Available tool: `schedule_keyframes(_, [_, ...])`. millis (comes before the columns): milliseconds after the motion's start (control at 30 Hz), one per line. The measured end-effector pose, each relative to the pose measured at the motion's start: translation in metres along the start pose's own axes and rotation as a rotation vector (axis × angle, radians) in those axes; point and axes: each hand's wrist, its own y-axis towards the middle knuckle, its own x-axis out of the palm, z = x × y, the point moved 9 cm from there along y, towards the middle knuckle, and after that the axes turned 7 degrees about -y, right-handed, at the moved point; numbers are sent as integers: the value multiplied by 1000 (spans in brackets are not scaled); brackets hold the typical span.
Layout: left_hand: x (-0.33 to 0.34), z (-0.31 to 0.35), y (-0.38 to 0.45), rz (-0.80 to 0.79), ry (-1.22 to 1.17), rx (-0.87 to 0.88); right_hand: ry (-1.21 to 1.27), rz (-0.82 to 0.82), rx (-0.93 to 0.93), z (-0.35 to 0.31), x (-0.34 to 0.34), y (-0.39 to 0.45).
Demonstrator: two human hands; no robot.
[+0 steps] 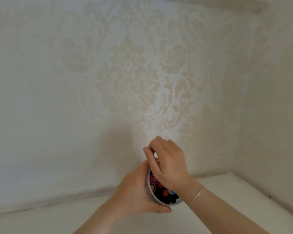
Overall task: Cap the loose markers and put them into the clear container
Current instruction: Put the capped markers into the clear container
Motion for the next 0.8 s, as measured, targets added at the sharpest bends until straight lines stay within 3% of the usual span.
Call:
schedule_keyframes(133, [1,7,3,-3,-8,44,-156,-363,20,4,26,-4])
schedule_keyframes(200, [1,6,3,-2,-9,43,-72,-509,100,7,31,-6])
schedule_keyframes(300, [-2,-4,1,14,-9,6,411,-446,472,25,15,5])
schedule_keyframes(367, [-2,-9,0,19,-4,-9,477,-321,577,43,-11,21])
schedule_keyframes(433, [-2,-10,-1,18,-4,-19,382,-449,590,52,-26,30])
schedule_keyframes(533, [-1,-10,0,23,-7,-26,303,-944,591,40,-22,12])
schedule_keyframes(600, [0,-10,0,22,6,-35,113,-1214,506,28,-17,-10])
schedule_keyframes(667, [0,-10,0,29,16,-40,-79,-1270,402,20,-13,-18])
schedule_keyframes(800, [0,-11,0,56,-7,-48,-212,-1364,277,0,6,-41])
